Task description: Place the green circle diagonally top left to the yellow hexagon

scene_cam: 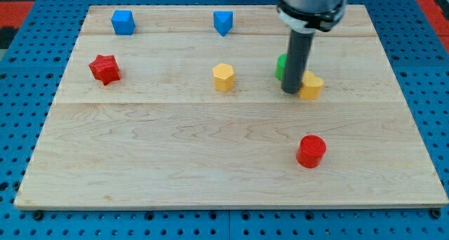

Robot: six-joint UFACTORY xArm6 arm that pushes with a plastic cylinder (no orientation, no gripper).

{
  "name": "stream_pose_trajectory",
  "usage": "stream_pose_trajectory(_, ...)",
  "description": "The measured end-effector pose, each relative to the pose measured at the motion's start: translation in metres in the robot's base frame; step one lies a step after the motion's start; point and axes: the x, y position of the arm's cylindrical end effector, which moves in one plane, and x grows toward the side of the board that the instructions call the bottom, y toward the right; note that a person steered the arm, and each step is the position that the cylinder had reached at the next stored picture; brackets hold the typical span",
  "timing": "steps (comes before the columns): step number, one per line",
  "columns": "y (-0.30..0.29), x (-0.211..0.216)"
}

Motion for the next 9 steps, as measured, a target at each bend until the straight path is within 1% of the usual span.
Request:
stream_pose_trajectory(1, 0.017, 0.001)
stream_pose_trajectory(2, 0.003, 0.001)
stream_pose_trajectory(5, -0.008, 0.001)
stream_pose_trajectory(6, -0.044, 0.001)
stream_pose_trajectory(7, -0.054, 0.009)
stream_pose_trajectory(8, -0.042, 0.010)
stream_pose_trajectory(9, -0.009, -0.011)
